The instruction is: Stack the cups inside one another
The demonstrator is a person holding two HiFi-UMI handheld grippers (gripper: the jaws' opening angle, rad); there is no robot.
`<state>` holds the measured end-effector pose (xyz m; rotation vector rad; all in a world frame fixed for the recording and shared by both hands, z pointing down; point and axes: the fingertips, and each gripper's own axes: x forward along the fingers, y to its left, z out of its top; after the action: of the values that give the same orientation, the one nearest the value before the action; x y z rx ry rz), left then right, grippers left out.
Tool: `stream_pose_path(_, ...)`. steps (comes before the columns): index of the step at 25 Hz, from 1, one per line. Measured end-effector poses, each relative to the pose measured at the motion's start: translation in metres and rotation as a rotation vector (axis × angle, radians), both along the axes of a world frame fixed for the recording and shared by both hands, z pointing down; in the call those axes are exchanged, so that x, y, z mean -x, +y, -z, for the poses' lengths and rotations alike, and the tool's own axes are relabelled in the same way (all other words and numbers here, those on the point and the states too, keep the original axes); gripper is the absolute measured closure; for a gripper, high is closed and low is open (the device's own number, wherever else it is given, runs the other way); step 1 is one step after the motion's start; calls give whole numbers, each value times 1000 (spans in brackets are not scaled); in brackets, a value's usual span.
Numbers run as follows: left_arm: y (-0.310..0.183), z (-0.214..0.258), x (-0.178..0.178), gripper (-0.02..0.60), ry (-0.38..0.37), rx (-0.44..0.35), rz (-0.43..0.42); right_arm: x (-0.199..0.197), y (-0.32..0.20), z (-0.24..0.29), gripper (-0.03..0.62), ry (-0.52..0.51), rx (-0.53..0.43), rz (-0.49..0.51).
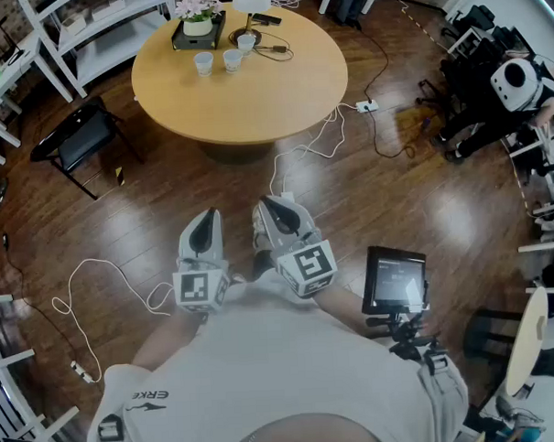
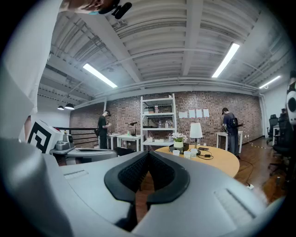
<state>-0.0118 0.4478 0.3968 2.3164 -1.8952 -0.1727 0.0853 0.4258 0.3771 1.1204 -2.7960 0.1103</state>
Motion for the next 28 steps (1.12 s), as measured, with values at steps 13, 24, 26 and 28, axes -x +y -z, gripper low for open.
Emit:
stream_pose_path(13,-99,-2,1,580,-43,10,5,2,-106,-8,580,-39,0,9)
stream_pose_path(24,-238,15,-25,580,-69,-10,-6,-16,-233,1,580,-69,8,17)
stream_pose_path(26,-254,15,-29,580,-68,2,-4,-20,-249,-2,580,-69,24,17)
stream_pose_path(28,-267,13,-31,580,-68,12,-6,-22,-264,-8,580,-59,36,16)
